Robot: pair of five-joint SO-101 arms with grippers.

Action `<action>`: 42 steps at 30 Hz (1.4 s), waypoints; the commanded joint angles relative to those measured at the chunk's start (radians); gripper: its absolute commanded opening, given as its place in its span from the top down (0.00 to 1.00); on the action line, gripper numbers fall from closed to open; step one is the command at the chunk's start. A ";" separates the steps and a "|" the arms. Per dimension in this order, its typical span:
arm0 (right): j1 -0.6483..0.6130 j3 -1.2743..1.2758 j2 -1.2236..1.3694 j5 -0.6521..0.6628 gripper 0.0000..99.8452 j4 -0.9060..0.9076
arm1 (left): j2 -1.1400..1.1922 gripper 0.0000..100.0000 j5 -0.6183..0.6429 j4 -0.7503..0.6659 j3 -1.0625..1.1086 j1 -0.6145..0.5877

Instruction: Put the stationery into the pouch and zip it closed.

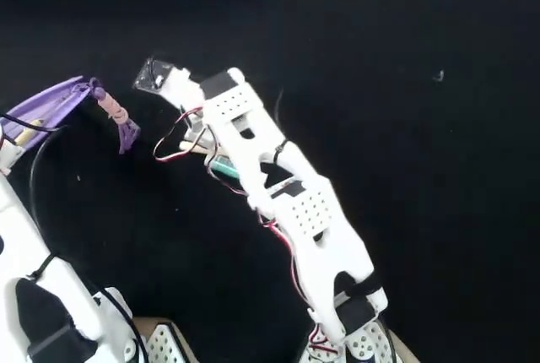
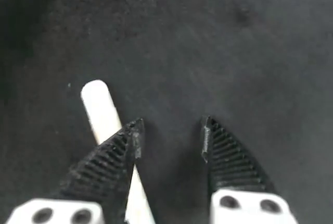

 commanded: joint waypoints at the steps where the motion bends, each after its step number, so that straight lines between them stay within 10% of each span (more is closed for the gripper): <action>1: -0.032 -0.054 0.015 0.002 0.82 -0.025 | -0.009 0.97 -0.008 0.006 -0.064 -0.010; 42: -0.152 -0.246 -0.084 0.064 0.89 0.385 | -0.012 0.97 -0.009 0.005 -0.042 0.071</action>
